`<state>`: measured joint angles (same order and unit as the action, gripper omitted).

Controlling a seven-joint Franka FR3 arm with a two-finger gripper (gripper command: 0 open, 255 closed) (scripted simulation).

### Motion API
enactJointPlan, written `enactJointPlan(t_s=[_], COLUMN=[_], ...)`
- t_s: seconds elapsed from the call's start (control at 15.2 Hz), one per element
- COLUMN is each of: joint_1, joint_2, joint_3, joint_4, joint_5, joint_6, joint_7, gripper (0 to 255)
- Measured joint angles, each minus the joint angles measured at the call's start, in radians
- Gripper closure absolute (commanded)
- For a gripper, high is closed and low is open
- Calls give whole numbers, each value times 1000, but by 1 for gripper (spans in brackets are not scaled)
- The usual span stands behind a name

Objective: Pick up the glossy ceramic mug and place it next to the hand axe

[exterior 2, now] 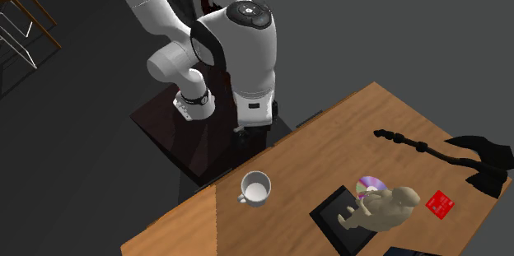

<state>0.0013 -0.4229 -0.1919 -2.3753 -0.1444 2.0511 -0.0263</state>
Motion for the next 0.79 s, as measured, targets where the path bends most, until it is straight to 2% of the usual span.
enactJointPlan(t_s=[0.53,0.79], joint_1=[1,0], joint_2=[281,346], joint_3=[-62,-70], joint_4=[46,48], joint_5=[41,57], joint_6=[225,286], joint_7=[-73,-90], gripper=[0,0])
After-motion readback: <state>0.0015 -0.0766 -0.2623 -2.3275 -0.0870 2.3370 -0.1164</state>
